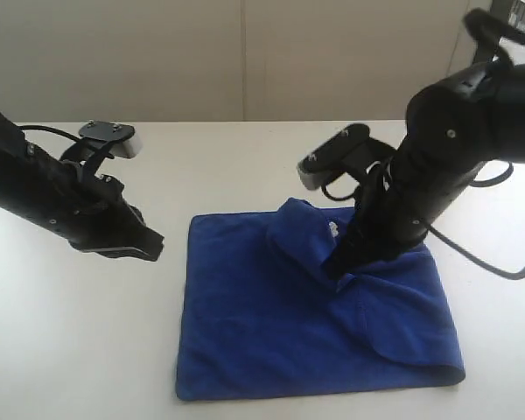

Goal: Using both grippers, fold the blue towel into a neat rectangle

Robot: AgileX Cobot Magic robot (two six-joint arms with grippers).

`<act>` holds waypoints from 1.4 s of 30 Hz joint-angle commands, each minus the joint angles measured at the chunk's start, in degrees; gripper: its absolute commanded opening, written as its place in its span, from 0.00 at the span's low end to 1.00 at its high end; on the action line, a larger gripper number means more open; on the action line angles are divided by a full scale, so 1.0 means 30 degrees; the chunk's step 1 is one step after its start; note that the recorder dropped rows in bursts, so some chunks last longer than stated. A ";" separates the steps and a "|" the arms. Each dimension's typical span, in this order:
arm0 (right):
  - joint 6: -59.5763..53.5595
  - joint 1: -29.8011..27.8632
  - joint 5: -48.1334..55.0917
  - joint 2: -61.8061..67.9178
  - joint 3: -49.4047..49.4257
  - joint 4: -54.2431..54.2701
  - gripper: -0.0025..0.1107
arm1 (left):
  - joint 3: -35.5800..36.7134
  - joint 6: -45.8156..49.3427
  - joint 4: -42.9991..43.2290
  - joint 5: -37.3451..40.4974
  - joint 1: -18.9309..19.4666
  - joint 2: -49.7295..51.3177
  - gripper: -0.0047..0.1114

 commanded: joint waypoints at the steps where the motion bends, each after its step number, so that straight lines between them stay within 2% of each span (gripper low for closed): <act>1: 0.0457 -0.0395 -0.2725 -0.0960 0.0046 0.1229 0.03 | 0.0110 0.5061 -0.5924 -0.1736 -0.0087 0.1387 0.04; 4: 0.0524 -0.1690 -0.3459 -0.0806 0.0046 0.1604 0.06 | -0.0218 0.7297 -0.8156 -0.3286 -0.0087 0.2622 0.04; 8: -0.0429 -0.3452 -0.4155 -0.0151 0.0046 0.3504 0.13 | -0.1711 0.8846 -0.9934 -0.2529 -0.0087 0.4805 0.04; 14: -0.7110 -0.4840 -0.3887 0.0742 0.0046 1.0688 0.30 | -0.4186 1.0421 -1.2172 -0.1357 -0.0087 0.7457 0.04; 23: -0.7380 -0.4804 -0.3481 0.1191 0.0046 1.1458 0.32 | -0.5469 1.0744 -1.2133 -0.2830 -0.0087 0.9480 0.04; 27: -0.7380 -0.4804 -0.2774 0.1191 0.0182 1.1598 0.32 | -0.5519 1.0944 -1.2133 -0.4999 -0.0043 0.9720 0.04; 33: -0.7924 -0.4804 -0.3561 0.1401 0.1123 1.2461 0.32 | -0.7145 1.1345 -1.2133 -0.5160 -0.0043 0.9943 0.04; 35: -0.7969 -0.4804 -0.3800 0.1629 0.1306 1.2533 0.32 | -0.7539 1.1378 -1.2133 -0.4691 -0.0043 1.0112 0.04; 36: -0.7969 -0.4804 -0.3759 0.1729 0.1382 1.2533 0.32 | -0.7618 1.1264 -1.2133 -0.3508 -0.0043 1.0048 0.04; 38: -0.7969 -0.4804 -0.3679 0.1780 0.1523 1.2533 0.32 | -0.7659 1.0911 -1.1851 0.0559 -0.0043 0.9393 0.04; 39: -0.7969 -0.4804 -0.3634 0.1780 0.1523 1.2567 0.32 | -0.7659 1.0592 -1.0807 0.1723 -0.0131 0.9167 0.04; 42: -0.7969 -0.4804 -0.4140 0.1780 0.1523 1.3280 0.32 | -0.7659 0.7615 -0.6619 0.0473 -0.0430 0.9132 0.04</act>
